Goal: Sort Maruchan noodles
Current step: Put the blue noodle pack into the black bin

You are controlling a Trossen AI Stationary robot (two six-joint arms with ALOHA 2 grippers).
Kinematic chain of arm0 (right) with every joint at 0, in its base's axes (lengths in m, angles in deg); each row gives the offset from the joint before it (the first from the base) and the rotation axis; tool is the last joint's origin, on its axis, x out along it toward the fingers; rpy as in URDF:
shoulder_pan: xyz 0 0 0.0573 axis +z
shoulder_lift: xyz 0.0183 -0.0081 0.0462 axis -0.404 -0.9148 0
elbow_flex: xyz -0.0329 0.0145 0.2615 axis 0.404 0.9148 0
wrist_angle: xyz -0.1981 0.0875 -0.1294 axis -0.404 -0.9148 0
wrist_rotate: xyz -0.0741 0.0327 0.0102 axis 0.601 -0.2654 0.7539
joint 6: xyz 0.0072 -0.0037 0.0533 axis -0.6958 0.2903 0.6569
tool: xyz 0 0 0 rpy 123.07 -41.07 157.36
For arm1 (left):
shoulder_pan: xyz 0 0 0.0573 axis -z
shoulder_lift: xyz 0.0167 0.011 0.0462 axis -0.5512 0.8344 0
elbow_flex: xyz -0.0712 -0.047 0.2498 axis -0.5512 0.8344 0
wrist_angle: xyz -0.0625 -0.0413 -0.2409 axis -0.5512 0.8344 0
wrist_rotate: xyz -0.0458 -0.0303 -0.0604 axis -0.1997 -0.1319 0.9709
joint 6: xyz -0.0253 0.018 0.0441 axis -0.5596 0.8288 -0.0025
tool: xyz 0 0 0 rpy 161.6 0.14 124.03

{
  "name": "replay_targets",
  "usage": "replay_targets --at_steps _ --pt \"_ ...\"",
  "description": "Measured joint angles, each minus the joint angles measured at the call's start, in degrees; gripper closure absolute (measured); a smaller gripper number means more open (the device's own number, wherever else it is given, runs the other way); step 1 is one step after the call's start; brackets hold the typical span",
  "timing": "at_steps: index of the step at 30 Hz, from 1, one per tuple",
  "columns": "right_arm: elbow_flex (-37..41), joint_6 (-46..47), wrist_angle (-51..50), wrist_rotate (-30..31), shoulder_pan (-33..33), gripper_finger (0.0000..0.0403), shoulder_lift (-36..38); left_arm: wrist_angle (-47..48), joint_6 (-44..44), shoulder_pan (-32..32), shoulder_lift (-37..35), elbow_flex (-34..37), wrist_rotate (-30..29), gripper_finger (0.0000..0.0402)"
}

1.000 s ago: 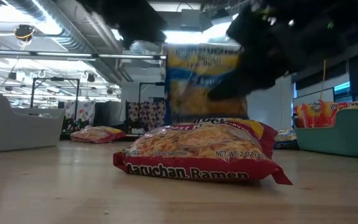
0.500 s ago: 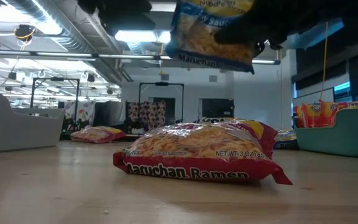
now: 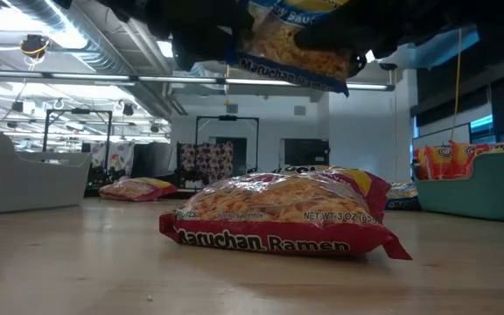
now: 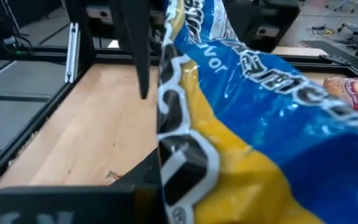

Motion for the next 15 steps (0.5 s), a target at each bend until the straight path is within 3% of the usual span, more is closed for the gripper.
replay_targets --at_steps 8,15 --pt "0.04 -0.61 3.56 -1.12 -0.07 0.0303 -1.36 -0.86 0.29 0.1 0.33 0.0 -3.0 0.0167" --pt "-1.49 -0.87 6.93 -3.11 -0.49 0.0299 -4.81 -1.18 0.01 -0.47 0.33 0.0 -1.75 0.0167"
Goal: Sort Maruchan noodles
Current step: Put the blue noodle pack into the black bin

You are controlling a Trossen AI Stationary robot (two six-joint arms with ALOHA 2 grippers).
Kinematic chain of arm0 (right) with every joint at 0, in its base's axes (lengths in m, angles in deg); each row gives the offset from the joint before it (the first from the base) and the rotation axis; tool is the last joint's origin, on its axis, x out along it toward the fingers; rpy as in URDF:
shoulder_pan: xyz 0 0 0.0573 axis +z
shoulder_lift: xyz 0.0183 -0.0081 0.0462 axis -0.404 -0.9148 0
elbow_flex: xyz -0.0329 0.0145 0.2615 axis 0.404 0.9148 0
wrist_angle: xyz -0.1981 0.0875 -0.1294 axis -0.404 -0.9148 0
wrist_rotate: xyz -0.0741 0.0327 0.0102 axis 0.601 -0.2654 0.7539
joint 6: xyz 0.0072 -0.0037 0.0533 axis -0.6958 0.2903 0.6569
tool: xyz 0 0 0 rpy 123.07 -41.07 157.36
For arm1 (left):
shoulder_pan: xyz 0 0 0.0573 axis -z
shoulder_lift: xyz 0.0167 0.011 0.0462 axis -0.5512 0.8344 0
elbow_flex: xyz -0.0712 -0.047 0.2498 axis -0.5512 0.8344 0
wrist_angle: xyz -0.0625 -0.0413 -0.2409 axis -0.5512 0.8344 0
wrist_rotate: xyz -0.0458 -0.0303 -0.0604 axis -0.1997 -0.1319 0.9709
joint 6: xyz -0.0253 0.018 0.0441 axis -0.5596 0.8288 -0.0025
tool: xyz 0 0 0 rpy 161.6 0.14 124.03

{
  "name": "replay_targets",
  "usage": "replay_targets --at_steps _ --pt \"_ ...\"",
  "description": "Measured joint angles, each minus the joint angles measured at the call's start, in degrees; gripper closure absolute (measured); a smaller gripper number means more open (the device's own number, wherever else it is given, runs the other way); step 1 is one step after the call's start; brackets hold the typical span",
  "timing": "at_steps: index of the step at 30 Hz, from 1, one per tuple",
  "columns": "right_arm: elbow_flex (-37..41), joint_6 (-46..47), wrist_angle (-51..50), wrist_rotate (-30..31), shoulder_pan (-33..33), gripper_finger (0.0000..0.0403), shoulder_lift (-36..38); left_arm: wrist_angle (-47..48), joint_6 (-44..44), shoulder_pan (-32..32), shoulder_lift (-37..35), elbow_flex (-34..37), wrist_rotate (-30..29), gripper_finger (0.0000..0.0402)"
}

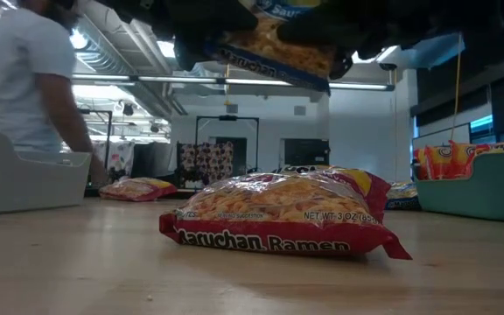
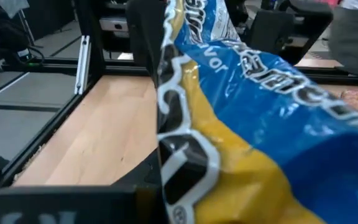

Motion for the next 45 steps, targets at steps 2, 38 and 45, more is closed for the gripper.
replay_targets --at_steps 2,38,45 --pt "-1.04 -0.18 0.25 0.02 0.01 0.0304 -0.47 -0.06 -0.02 -0.02 0.0 0.0 -0.04 0.0168" --pt "-3.64 5.74 -18.44 -4.33 0.06 0.0105 3.78 0.27 3.04 1.47 0.02 -0.07 1.62 0.0315" --pt "-3.51 15.18 -36.47 -7.85 0.12 0.0089 12.19 5.64 1.54 4.12 0.02 -0.07 -2.0 0.0315"
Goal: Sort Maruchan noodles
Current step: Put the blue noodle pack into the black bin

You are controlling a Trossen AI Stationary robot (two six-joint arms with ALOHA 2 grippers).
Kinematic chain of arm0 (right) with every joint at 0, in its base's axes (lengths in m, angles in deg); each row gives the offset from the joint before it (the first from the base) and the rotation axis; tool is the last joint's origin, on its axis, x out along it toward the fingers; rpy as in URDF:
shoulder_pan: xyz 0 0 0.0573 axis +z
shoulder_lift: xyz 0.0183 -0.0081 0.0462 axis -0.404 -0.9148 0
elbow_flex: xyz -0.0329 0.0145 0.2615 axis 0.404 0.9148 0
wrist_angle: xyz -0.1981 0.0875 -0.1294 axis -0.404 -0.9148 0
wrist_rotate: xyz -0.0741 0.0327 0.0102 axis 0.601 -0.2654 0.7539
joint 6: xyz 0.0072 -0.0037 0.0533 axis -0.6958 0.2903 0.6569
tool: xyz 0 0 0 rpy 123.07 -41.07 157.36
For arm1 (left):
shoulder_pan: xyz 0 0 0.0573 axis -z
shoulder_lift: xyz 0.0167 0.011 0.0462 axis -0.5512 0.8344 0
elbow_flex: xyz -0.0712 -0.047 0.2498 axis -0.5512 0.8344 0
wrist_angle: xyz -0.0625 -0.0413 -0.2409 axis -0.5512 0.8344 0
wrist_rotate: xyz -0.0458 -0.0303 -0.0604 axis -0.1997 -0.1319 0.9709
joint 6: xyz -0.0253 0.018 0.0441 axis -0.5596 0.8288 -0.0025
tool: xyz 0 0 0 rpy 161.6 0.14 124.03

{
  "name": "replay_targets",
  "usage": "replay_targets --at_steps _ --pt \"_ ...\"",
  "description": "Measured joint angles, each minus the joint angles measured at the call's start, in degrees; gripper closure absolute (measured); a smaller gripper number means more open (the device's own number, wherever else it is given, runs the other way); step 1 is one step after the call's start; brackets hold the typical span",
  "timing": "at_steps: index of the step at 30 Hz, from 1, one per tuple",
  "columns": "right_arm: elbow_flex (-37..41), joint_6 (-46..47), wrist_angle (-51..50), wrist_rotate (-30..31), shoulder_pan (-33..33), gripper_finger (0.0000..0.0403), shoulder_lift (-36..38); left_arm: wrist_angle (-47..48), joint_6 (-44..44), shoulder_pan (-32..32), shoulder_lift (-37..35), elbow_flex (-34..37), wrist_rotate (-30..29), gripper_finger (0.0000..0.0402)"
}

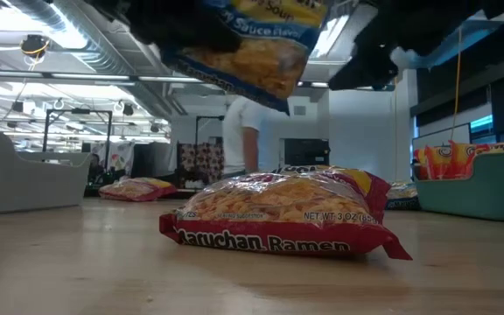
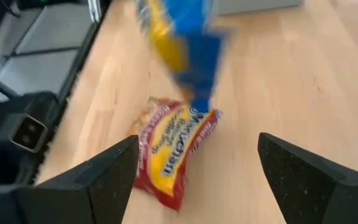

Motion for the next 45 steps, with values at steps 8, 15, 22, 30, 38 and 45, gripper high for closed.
replay_targets --at_steps 8,15,22,30,38,45 --pt "-0.51 -8.09 10.89 2.59 0.0 0.0089 2.17 1.09 -2.06 0.74 1.86 0.01 0.55 0.0315" --pt "-9.55 -11.73 8.94 3.1 0.0 0.0088 -4.88 0.98 -3.74 -0.86 2.77 0.08 1.26 0.0315" --pt "-21.64 -11.66 -7.31 5.89 -0.07 0.0088 -15.66 0.99 -5.79 -1.97 4.09 0.07 1.83 0.0315" --pt "-29.18 -10.58 -12.61 4.69 -0.48 0.0088 -24.65 0.54 -6.05 -1.53 4.07 0.07 2.22 0.0315" --pt "-29.99 -10.44 -14.34 2.49 -0.45 0.0127 -26.93 0.94 -6.52 -1.48 4.07 0.07 2.46 0.0315" --pt "-29.99 -10.44 -14.18 3.59 -0.55 0.026 -26.93 0.86 -6.82 -1.39 4.07 0.07 2.44 0.0314"
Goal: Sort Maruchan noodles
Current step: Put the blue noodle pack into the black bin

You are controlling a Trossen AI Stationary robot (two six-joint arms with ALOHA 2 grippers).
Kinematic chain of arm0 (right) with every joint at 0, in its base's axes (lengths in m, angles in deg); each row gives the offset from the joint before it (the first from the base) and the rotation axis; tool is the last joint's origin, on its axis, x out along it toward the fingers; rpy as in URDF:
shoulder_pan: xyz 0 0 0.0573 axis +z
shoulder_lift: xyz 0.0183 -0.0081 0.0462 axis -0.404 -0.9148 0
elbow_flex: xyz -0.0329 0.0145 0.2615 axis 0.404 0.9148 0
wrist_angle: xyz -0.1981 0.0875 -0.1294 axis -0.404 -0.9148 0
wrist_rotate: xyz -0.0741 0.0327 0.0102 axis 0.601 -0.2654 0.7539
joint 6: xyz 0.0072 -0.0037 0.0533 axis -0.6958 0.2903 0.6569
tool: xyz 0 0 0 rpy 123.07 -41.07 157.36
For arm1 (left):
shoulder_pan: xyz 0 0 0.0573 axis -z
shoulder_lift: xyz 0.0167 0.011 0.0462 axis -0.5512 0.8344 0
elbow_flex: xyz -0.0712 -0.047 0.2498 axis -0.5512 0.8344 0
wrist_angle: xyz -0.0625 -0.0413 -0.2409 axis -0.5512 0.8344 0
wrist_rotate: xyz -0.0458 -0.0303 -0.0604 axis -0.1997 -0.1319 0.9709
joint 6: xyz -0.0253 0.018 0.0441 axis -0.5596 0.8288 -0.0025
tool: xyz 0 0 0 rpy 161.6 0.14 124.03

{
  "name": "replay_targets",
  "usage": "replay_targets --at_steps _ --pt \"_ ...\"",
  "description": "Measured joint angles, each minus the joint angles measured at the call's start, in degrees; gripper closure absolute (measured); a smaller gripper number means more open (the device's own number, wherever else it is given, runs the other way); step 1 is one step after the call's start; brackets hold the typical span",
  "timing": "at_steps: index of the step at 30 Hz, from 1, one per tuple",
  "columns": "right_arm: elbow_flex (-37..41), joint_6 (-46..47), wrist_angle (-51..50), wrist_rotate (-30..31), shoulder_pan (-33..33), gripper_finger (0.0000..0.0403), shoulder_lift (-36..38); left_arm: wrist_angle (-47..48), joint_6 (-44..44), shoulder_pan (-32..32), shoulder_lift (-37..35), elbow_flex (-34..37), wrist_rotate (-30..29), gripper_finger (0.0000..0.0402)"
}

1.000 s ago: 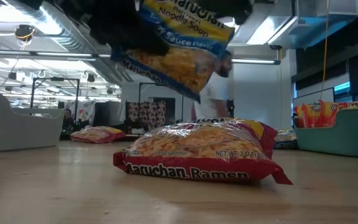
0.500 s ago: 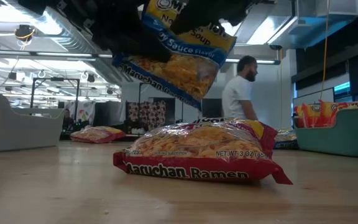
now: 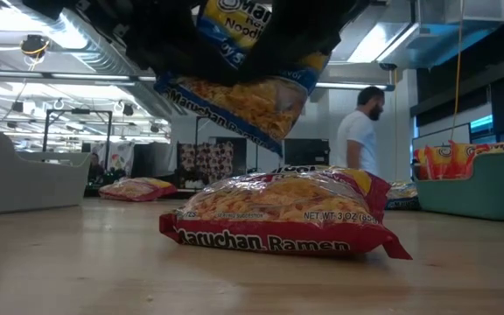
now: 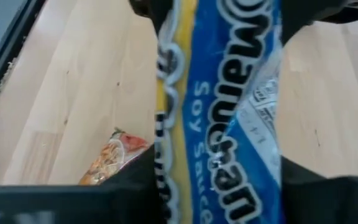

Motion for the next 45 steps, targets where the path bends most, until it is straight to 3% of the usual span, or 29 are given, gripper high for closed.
replay_targets --at_steps 4,11,14,17,20,26,30,34,39,45 --pt "0.0 -1.96 -0.27 1.3 0.07 0.0315 -0.09 0.23 0.33 -0.04 0.0 0.0 -0.64 0.0304" --pt "0.0 -3.13 -0.41 2.47 0.11 0.031 -0.12 0.84 0.78 -0.11 -0.44 0.0 0.94 0.0261" --pt "-0.04 -2.99 -0.94 2.5 0.2 0.029 -0.06 5.37 1.91 -0.16 -3.28 -0.24 4.78 0.0256" --pt "0.0 -2.56 -2.37 2.26 0.24 0.0293 0.78 9.87 1.08 0.4 -7.06 -0.22 4.92 0.0257" --pt "0.0 -0.96 -5.78 1.29 0.24 0.0313 3.3 13.11 0.88 1.51 -11.08 -0.22 4.15 0.0257" --pt "0.0 5.71 -16.2 -1.67 3.12 0.0314 9.52 14.65 0.77 6.21 -13.42 -0.28 2.49 0.0257" --pt "-0.02 14.85 -26.23 -6.27 7.44 0.0297 13.58 14.72 0.81 9.55 -12.21 -0.27 -0.44 0.0257" --pt "-0.02 26.6 -34.42 -5.29 13.06 0.0303 17.09 14.51 0.79 11.96 -10.68 -0.22 -4.45 0.0257" --pt "0.0 43.75 -43.73 0.22 22.84 0.0314 20.54 14.22 0.79 13.06 -9.05 -0.22 -7.45 0.0257" --pt "0.2 63.42 -51.14 9.64 37.52 0.0297 21.15 13.84 0.97 13.05 -9.02 -0.22 -7.85 0.0257"
